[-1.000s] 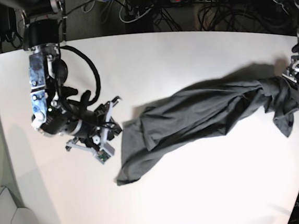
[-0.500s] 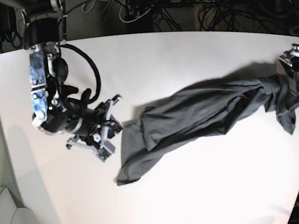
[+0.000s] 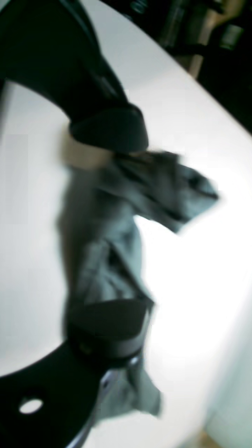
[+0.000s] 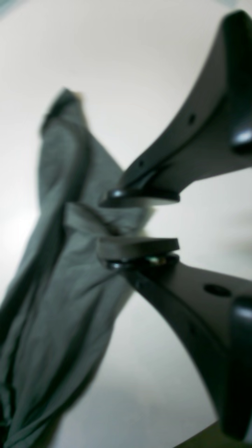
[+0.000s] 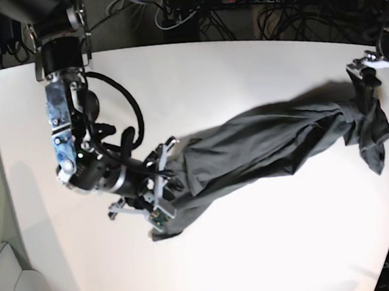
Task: Layout the t-shirt on the table in an organized manner, then fold the t-shirt properly
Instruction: 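Lower the right gripper onto the t-shirt's loose end and grasp it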
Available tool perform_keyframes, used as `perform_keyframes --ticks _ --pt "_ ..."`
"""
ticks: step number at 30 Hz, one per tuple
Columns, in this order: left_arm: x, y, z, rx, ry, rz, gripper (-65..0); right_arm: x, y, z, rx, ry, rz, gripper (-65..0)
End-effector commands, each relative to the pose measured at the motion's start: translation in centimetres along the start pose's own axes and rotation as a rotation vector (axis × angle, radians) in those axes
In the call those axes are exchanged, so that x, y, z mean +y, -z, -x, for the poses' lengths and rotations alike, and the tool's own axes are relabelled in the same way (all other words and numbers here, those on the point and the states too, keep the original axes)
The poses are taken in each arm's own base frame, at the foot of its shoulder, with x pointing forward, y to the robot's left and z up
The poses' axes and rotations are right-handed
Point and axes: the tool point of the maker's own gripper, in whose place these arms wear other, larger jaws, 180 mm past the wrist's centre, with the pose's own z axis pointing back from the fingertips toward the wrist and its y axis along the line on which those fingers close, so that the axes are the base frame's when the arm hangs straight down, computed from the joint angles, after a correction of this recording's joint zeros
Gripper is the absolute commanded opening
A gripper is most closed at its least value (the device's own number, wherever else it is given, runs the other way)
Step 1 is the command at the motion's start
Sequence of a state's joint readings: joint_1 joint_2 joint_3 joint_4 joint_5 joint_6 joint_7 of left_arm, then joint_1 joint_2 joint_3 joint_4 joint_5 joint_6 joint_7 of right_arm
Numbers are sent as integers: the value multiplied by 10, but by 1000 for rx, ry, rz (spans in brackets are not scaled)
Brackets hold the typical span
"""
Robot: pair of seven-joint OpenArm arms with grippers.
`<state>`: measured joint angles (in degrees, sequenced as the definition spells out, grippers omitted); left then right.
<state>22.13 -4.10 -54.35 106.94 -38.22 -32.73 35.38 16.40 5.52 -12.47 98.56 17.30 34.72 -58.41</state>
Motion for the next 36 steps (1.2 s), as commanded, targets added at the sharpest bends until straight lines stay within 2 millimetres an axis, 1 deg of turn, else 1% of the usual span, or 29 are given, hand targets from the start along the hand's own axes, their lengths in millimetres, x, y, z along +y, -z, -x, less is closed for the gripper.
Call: perform_keyframes --ticks 1,2,4,7,9,10,13,16,18,20,22,23,25,27,31,32,34,36 --pt "4 -4 -18 -61 15 -3 0 -3 -3 -27 -72 -43 1 -494" --pt "8 -8 -17 -57 16 -18 0 1 1 -35 -82 -62 -13 -492" --pt "15 -15 -13 -44 16 -39 0 2 11 -42 -83 -80 -35 -491" --pt "23 -25 -6 -16 23 -64 0 -1 26 -39 -79 -59 -60 -490" --pt "32 -34 -4 -1 27 -92 0 1 39 -35 -83 -40 -88 -489" --pt "35 -39 -2 7 30 -103 0 1 46 -33 -88 -27 -99 -480" --pt "43 -49 4 36 40 -130 0 -3 63 -22 -85 15 -121 -420" --pt "48 -58 8 59 46 -147 0 -13 75 -16 -108 64 -125 -337" --pt "49 -62 11 74 50 -150 0 -23 79 -11 -119 87 -114 -288" --pt "49 -64 13 83 54 -152 0 -29 82 -9 -148 115 -109 -244" --pt "50 -66 15 91 52 -154 0 -35 86 -12 -185 136 -104 -219" --pt "49 -66 14 89 55 -152 0 -38 88 -10 -199 154 -101 -210" --pt "49 -69 20 100 44 -159 0 -45 93 -4 -209 175 -88 -204" --pt "48 -71 23 106 39 -164 0 -50 102 8 -193 177 -71 -203" --pt "48 -72 25 109 36 -167 0 -38 123 19 -177 149 -74 -203" --pt "47 -72 26 109 31 -168 0 -37 125 22 -178 144 -72 -203" --pt "47 -72 27 109 28 -169 0 -29 130 22 -194 134 -81 -203" --pt "47 -72 27 108 26 -169 0 -27 131 22 -204 129 -82 -203"
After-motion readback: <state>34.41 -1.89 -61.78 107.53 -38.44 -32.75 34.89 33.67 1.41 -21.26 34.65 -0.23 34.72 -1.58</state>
